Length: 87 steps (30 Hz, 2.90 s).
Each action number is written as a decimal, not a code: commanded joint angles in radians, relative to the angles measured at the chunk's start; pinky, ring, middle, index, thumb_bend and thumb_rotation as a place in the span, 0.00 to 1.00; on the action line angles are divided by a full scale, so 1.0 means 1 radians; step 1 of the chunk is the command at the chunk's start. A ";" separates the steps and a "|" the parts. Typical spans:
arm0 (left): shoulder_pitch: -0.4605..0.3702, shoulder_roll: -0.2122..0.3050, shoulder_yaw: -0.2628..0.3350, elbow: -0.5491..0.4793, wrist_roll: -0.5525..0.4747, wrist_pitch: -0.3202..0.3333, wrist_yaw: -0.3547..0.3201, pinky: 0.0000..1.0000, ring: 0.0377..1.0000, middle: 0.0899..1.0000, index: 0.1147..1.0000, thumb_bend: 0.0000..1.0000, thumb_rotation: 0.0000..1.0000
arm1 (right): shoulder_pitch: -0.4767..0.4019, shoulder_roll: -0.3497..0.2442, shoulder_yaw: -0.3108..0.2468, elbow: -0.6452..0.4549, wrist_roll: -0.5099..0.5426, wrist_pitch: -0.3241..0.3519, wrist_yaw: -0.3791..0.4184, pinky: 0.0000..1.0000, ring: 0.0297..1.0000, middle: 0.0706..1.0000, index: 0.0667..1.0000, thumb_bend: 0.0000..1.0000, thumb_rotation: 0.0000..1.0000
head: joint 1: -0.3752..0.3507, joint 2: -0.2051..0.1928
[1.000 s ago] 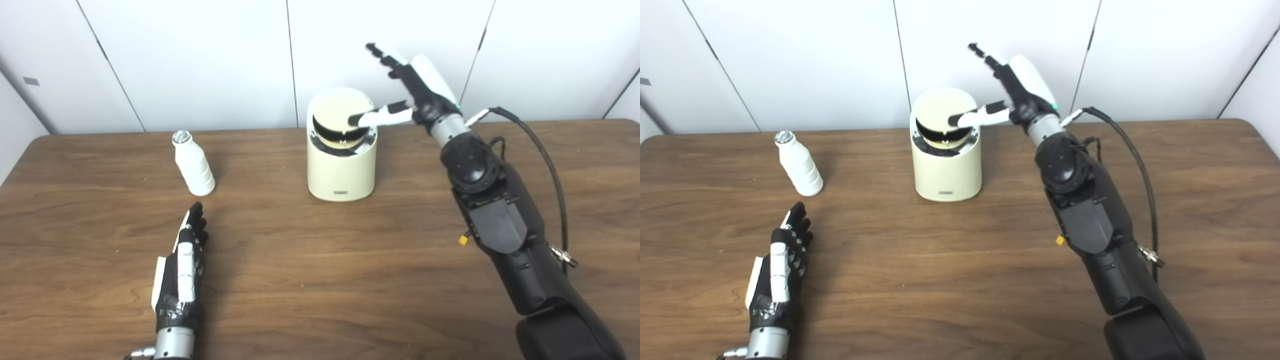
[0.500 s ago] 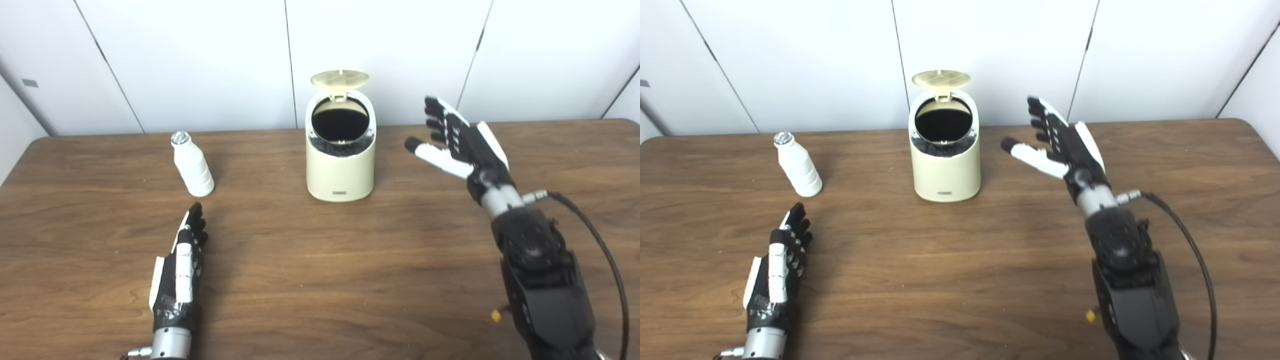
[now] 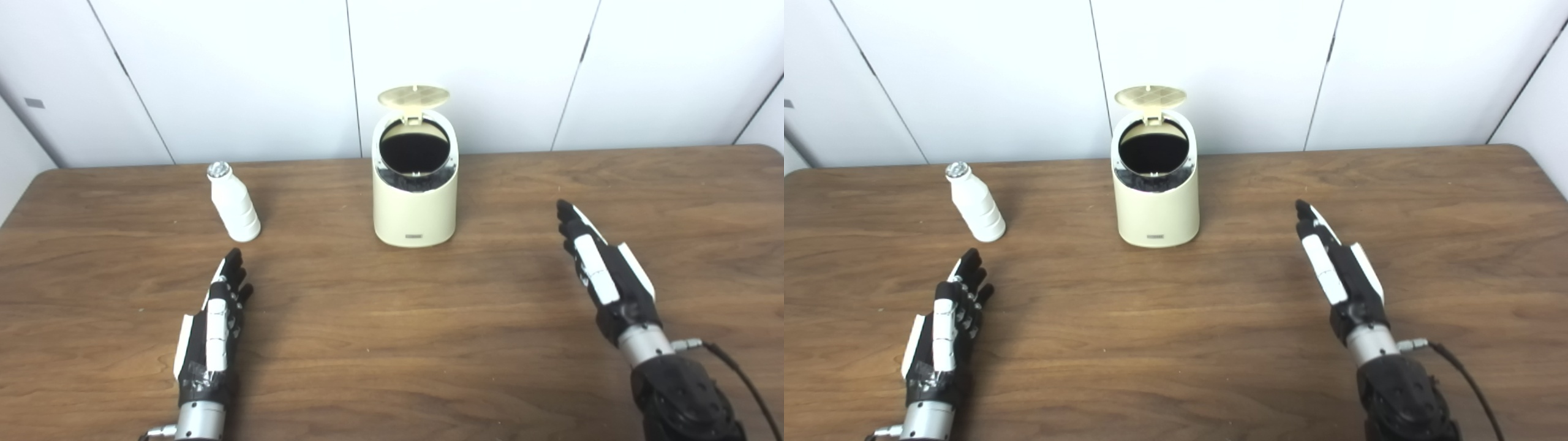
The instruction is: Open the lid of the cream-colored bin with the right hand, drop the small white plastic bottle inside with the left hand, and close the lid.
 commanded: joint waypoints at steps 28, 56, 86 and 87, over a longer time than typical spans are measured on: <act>-0.004 -0.029 -0.034 0.016 0.076 -0.037 0.017 1.00 1.00 0.99 0.97 0.62 0.97 | 0.064 -0.010 -0.047 0.123 0.204 -0.295 0.008 1.00 1.00 1.00 0.99 0.55 1.00 | 0.326 -0.058; -0.123 0.064 0.025 -0.240 0.447 0.187 0.110 0.77 0.85 0.89 0.91 0.86 0.45 | 0.063 -0.012 -0.035 0.059 0.202 -0.197 -0.022 1.00 1.00 0.99 0.99 0.51 1.00 | 0.353 -0.090; -0.488 0.289 -0.098 0.168 0.882 0.431 0.079 0.71 0.84 0.87 0.88 1.00 0.44 | 0.065 -0.005 -0.026 0.056 0.184 -0.181 -0.036 1.00 1.00 0.97 0.98 0.53 1.00 | 0.338 -0.078; -0.502 0.292 -0.105 0.188 0.876 0.430 0.076 0.72 0.84 0.87 0.88 1.00 0.45 | 0.064 -0.004 -0.026 0.056 0.184 -0.180 -0.037 1.00 1.00 0.97 0.98 0.52 1.00 | 0.338 -0.078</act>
